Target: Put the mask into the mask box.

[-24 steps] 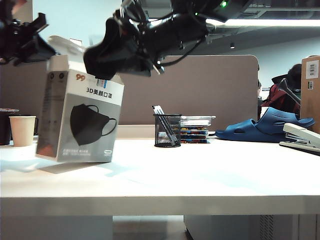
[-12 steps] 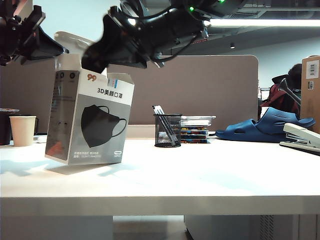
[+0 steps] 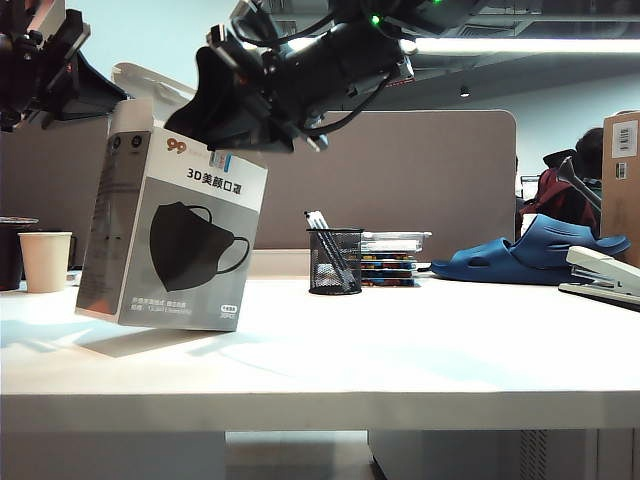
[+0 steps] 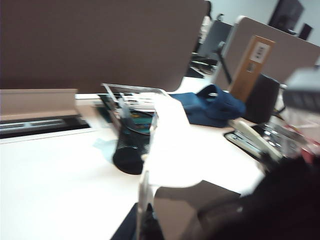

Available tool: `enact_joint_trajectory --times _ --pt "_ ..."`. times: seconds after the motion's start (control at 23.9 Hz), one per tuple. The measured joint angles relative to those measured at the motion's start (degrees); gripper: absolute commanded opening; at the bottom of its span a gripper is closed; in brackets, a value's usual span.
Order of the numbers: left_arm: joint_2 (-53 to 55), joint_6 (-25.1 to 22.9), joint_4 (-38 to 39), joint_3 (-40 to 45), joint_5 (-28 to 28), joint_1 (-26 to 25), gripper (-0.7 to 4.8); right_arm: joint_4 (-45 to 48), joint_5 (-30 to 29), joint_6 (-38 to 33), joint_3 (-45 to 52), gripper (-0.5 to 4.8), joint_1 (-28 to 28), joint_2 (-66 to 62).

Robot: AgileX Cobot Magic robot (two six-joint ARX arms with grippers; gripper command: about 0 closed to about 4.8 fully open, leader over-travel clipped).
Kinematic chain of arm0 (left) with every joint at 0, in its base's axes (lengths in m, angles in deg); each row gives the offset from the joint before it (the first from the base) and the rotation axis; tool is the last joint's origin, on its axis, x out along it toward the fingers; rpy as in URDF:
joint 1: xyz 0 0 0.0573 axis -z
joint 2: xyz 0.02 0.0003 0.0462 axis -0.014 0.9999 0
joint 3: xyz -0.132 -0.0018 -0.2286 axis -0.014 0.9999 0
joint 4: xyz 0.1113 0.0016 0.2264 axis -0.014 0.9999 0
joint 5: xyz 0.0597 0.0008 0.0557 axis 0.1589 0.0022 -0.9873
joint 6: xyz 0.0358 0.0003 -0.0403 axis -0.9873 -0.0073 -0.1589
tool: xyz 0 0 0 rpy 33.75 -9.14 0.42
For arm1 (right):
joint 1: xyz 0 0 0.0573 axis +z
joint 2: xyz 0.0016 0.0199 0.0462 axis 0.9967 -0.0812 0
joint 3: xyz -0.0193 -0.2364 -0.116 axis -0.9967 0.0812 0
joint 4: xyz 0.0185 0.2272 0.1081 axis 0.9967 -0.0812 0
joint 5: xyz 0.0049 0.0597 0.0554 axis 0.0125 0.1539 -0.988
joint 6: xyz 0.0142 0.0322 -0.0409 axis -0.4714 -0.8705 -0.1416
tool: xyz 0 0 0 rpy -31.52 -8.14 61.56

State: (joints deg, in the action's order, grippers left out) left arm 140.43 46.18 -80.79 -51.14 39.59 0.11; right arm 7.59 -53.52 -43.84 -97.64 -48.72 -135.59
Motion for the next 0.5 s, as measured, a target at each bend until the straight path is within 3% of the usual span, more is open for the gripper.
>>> enact_joint_trajectory --times 0.08,0.17,0.5 --pt "0.0 0.0 0.0 0.0 -0.4 0.0 -0.06 -2.2 -0.2 0.0 0.0 2.0 0.2 0.1" --pt "0.0 0.0 -0.1 0.0 -0.3 0.0 -0.06 -2.1 -0.7 0.0 -0.2 2.79 0.3 0.2" --pt "0.0 0.0 0.0 0.0 -0.4 0.0 -0.06 -4.0 -3.2 0.2 -0.5 2.84 1.0 0.5"
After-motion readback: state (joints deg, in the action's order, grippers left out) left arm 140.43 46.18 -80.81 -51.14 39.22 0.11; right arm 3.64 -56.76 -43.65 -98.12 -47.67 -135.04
